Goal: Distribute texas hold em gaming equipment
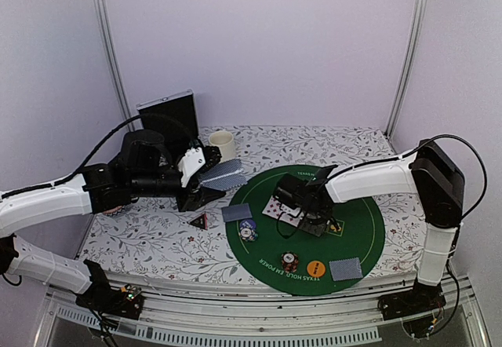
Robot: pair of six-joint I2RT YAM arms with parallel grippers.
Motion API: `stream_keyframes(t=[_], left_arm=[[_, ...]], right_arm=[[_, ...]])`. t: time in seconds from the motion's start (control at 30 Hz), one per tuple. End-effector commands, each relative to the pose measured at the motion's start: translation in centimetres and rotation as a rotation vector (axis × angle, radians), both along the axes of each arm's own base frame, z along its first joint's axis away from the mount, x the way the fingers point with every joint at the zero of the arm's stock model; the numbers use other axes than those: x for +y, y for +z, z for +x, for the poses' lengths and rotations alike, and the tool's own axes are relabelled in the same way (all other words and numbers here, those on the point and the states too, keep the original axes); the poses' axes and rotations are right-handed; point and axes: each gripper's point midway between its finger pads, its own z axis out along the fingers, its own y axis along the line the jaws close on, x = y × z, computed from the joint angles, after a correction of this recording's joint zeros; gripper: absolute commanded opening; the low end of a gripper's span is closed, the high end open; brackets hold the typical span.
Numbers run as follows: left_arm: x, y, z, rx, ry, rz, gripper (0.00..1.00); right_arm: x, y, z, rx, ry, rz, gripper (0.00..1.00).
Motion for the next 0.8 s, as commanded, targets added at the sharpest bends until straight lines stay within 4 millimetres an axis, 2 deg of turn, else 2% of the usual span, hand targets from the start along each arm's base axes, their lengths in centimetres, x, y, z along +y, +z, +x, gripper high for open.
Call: stream_keyframes(t=[0.0, 0.33, 0.47, 0.63, 0.77], left_arm=[[0.1, 1.3, 0.1, -0.037, -0.005, -0.032, 0.52], [0.1, 1.3, 0.0, -0.038, -0.006, -0.031, 0.52], [0.1, 1.3, 0.1, -0.039, -0.003, -0.03, 0.52], [0.1, 1.4, 0.0, -0.04, -0.006, -0.034, 0.52], [0.2, 1.4, 0.1, -0.041, -0.001, -0.032, 0.52]], right_arm=[[1.3, -2.1, -0.7, 0.081, 0.073, 0.016, 0.02], [2.8, -3.0, -0.2, 0.097, 0.123, 0.042, 0.02], [2.7, -3.1, 0.0, 0.108, 0.124, 0.034, 0.03], [3.1, -2.6, 0.2, 0.094, 0.129, 0.057, 0.1], [3.4, -2.6, 0.1, 0.111, 0.138, 0.059, 0.22]])
